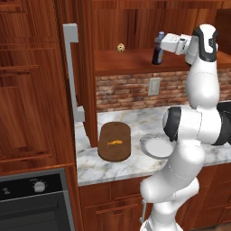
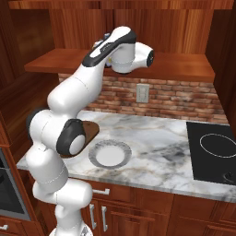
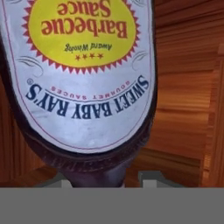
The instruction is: Pick the shrimp from the plate and place it on the cutting board. Then pick the condiment bottle from the cabinet and place it next to the cutting board.
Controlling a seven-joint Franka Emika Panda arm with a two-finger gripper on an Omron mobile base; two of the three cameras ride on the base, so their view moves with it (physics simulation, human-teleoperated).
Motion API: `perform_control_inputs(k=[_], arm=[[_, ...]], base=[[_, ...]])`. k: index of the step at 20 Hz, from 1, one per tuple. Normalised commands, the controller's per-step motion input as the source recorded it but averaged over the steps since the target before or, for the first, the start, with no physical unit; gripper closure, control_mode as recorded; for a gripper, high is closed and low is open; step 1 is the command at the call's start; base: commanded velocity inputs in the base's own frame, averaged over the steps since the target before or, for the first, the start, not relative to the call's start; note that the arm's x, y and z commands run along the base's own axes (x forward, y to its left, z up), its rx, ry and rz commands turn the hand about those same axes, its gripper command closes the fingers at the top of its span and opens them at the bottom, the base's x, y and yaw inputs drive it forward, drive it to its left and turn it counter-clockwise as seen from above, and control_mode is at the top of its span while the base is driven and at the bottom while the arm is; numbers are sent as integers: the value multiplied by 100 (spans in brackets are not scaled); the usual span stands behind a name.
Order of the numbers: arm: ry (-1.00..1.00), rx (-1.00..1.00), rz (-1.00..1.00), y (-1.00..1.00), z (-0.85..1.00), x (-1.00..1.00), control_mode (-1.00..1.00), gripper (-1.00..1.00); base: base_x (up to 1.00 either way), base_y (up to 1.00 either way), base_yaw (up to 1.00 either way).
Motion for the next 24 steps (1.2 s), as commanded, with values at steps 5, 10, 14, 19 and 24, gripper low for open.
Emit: perform_control_inputs(k=[5,10,14,19,24], arm=[[1,0,0,0,0,0,-100,100],[0,0,0,0,2,0,-100,100],[0,0,0,0,13,-10,-100,100],[1,0,0,0,21,-21,-100,100],[0,0,0,0,16,-31,-100,100]], base=[[0,0,0],[0,0,0],[0,0,0],[0,0,0],[0,0,0]])
